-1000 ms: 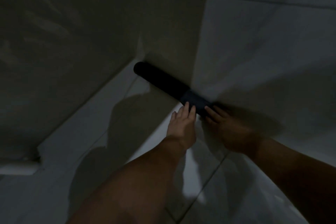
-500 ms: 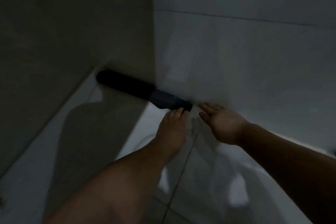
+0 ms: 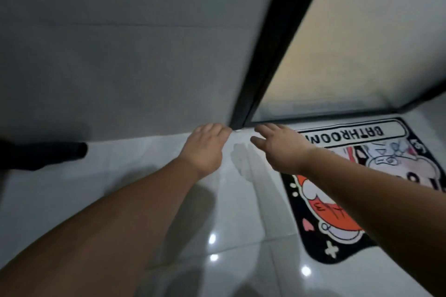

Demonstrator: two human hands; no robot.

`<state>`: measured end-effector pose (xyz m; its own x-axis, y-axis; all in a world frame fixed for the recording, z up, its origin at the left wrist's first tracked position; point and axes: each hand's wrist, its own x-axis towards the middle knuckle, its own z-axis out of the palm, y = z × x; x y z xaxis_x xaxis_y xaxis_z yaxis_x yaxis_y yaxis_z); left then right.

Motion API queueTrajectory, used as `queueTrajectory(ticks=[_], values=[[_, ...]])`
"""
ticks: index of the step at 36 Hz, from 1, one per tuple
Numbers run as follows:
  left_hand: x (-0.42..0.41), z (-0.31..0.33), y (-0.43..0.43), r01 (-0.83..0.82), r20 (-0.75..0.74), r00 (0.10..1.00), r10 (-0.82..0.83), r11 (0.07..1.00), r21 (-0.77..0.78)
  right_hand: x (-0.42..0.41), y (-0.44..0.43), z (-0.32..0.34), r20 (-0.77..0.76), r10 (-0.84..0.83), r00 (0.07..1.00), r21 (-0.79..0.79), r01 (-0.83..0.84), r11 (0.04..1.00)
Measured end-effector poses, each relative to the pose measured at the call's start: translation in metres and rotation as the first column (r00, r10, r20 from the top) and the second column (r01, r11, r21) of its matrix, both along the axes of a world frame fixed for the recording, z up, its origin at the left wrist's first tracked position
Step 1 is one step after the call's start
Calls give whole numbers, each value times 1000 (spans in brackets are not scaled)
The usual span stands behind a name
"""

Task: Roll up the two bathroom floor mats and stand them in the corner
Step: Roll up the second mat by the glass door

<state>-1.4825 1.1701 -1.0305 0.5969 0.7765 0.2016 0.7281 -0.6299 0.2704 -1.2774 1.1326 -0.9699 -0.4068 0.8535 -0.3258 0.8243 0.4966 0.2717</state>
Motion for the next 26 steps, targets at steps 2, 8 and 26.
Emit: queueTrajectory(ticks=[2,8,26], values=[[29,14,-6,68,-20,998,-68,997,39,26,-9,3,-18,-38,999,26,38,999],[100,44,-30,235,-156,961,-229,972,21,113,-47,13,-51,-141,989,39,143,989],[335,137,-53,102,-209,969,-130,985,-139,358,-51,22,-520,-582,625,27,694,720]])
